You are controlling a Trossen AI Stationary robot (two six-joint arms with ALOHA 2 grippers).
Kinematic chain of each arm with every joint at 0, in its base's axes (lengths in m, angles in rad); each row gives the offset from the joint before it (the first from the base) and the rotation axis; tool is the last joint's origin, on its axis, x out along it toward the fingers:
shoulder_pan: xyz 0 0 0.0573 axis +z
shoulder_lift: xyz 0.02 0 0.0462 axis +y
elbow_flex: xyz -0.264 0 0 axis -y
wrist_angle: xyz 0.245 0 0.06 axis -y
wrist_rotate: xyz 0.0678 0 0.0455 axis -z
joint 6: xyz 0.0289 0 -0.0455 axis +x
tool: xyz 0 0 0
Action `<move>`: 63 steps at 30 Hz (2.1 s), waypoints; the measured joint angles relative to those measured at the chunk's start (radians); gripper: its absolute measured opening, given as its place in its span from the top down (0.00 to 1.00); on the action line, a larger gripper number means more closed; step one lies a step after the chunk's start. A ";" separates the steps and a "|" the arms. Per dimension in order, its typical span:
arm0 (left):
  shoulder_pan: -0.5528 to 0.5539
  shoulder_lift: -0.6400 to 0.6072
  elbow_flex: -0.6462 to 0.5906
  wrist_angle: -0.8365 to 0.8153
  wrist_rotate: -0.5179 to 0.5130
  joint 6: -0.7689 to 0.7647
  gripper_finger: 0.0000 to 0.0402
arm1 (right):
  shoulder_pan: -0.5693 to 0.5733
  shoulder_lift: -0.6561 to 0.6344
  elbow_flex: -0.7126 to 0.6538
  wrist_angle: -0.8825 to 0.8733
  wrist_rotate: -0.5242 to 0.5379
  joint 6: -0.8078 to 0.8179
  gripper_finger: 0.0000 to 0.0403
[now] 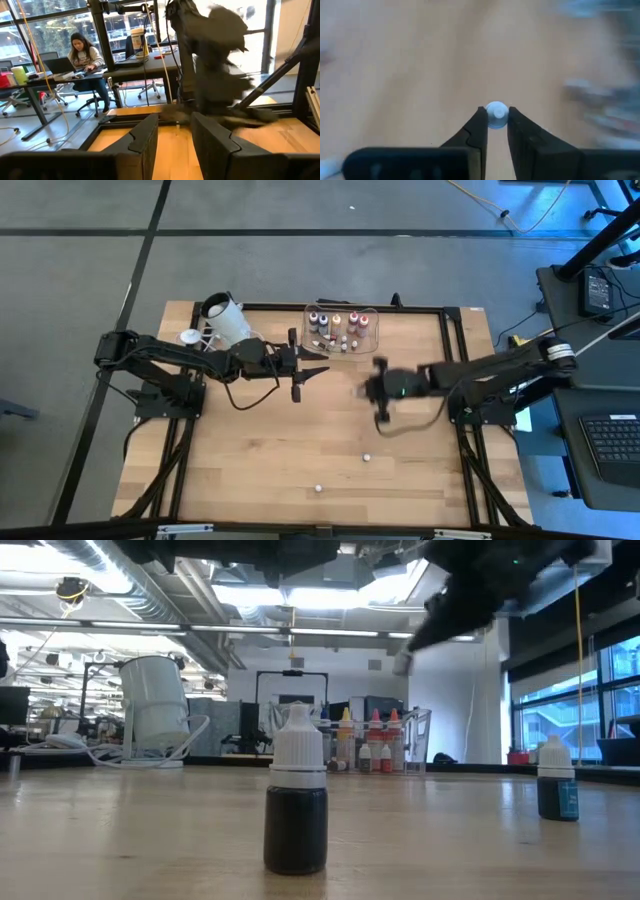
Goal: Pick & Place food coloring
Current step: Put the top small red food coloring bottle into the transparent container
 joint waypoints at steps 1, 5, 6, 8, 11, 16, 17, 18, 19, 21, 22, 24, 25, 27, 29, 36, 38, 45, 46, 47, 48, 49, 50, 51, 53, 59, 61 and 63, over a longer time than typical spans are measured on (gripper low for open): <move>0.000 0.000 0.000 0.000 0.000 0.000 0.72 | -0.031 -0.017 0.023 -0.027 0.051 -0.003 0.86; 0.000 0.000 0.000 0.000 0.000 0.000 0.72 | -0.176 -0.037 0.127 -0.083 0.084 -0.061 0.86; 0.000 0.000 0.000 0.000 0.000 0.000 0.72 | -0.215 -0.032 0.152 -0.097 0.059 -0.083 0.86; 0.000 0.000 0.000 0.000 -0.011 0.000 0.71 | -0.298 -0.010 0.193 -0.101 -0.004 -0.139 0.86; 0.002 0.000 0.000 -0.002 -0.017 0.000 0.71 | -0.425 0.036 0.229 -0.105 -0.111 -0.176 0.86; 0.003 0.000 0.000 -0.016 -0.025 0.005 0.72 | -0.568 0.154 0.236 -0.063 -0.211 -0.181 0.86; 0.003 0.000 0.000 -0.016 -0.026 0.012 0.72 | -0.584 0.179 0.236 -0.059 -0.214 -0.182 0.86; 0.003 0.000 0.000 -0.016 -0.032 0.018 0.72 | -0.598 0.202 0.236 -0.051 -0.216 -0.183 0.85; 0.003 0.000 0.000 -0.016 -0.040 0.019 0.72 | -0.612 0.225 0.236 -0.044 -0.217 -0.183 0.85; 0.003 0.000 0.000 -0.016 -0.048 0.019 0.72 | -0.634 0.267 0.236 -0.034 -0.218 -0.181 0.84; 0.003 0.000 0.000 -0.017 -0.050 0.019 0.71 | -0.643 0.286 0.235 -0.026 -0.218 -0.178 0.84; 0.003 0.000 0.000 -0.019 -0.049 0.019 0.71 | -0.658 0.317 0.235 -0.009 -0.218 -0.177 0.84; 0.003 0.000 0.000 -0.019 -0.050 0.019 0.71 | -0.664 0.332 0.235 0.000 -0.218 -0.177 0.84; 0.003 0.000 0.000 -0.019 -0.049 0.018 0.72 | -0.670 0.359 0.235 0.006 -0.217 -0.176 0.84; 0.003 0.000 0.000 -0.019 -0.049 0.018 0.72 | -0.675 0.380 0.235 0.007 -0.218 -0.176 0.84; 0.003 0.000 0.000 -0.019 -0.049 0.017 0.71 | -0.679 0.431 0.235 0.011 -0.217 -0.176 0.84; 0.003 0.000 0.000 -0.019 -0.049 0.016 0.71 | -0.682 0.444 0.235 0.009 -0.217 -0.176 0.84; 0.003 0.000 0.000 -0.019 -0.048 0.016 0.72 | -0.685 0.463 0.235 0.011 -0.217 -0.178 0.84; 0.003 0.000 0.000 -0.019 -0.048 0.016 0.72 | -0.685 0.463 0.235 0.011 -0.217 -0.179 0.84; 0.003 0.000 0.000 -0.019 -0.048 0.016 0.72 | -0.685 0.463 0.235 0.011 -0.217 -0.179 0.84; 0.003 0.000 0.000 -0.019 -0.048 0.016 0.72 | -0.685 0.463 0.235 0.011 -0.217 -0.180 0.84; 0.003 0.000 0.000 -0.020 -0.048 0.016 0.72 | -0.685 0.463 0.235 0.011 -0.217 -0.180 0.84; 0.003 0.000 0.000 -0.019 -0.048 0.016 0.71 | -0.685 0.463 0.235 0.011 -0.217 -0.179 0.84; 0.003 0.000 0.000 -0.019 -0.048 0.016 0.71 | -0.685 0.463 0.235 0.011 -0.217 -0.179 0.84; 0.003 0.000 0.000 -0.020 -0.048 0.016 0.71 | -0.685 0.463 0.235 0.011 -0.217 -0.180 0.84; 0.003 0.000 0.000 -0.022 -0.048 0.016 0.72 | -0.685 0.463 0.235 0.011 -0.217 -0.181 0.82; 0.003 0.000 0.000 -0.022 -0.048 0.016 0.72 | -0.685 0.463 0.235 0.011 -0.217 -0.181 0.80; 0.003 0.000 0.000 -0.022 -0.048 0.016 0.72 | -0.685 0.463 0.235 0.011 -0.217 -0.181 0.77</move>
